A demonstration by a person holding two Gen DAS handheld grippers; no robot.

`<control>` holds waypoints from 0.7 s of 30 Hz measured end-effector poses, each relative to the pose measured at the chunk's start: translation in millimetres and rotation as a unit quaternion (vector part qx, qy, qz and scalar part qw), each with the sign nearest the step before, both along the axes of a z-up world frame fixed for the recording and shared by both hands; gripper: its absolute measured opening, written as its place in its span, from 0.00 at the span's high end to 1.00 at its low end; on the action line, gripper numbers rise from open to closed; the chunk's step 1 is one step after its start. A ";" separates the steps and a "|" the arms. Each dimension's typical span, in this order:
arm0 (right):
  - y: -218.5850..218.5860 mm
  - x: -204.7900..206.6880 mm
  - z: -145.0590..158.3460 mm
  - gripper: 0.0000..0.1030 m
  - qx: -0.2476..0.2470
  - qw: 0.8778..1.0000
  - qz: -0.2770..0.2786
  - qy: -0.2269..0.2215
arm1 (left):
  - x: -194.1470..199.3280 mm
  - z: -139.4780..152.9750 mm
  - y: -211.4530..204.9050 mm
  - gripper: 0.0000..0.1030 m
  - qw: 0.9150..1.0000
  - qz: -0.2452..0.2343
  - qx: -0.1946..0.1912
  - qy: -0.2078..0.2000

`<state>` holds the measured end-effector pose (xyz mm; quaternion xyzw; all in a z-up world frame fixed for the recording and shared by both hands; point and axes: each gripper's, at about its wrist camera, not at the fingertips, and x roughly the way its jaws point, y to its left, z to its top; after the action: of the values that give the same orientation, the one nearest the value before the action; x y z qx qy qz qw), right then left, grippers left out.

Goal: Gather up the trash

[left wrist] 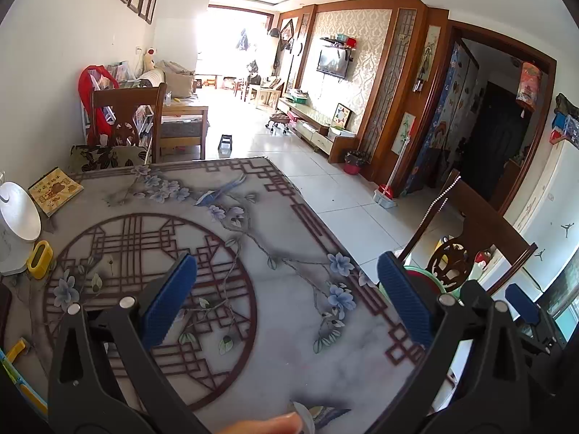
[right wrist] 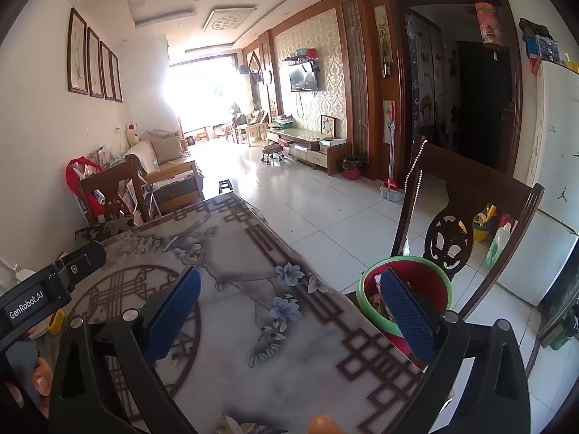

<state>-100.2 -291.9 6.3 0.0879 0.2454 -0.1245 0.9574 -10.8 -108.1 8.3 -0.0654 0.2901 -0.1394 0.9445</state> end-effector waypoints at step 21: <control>-11.1 8.2 -14.5 0.06 0.004 1.000 0.004 0.027 | 7.6 -8.0 -5.0 0.05 1.000 -0.010 0.009 0.016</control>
<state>-92.0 -303.0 -8.2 0.0873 0.2719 -0.1225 0.9505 -3.2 -113.1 0.3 -0.0560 0.3071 -0.1446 0.9389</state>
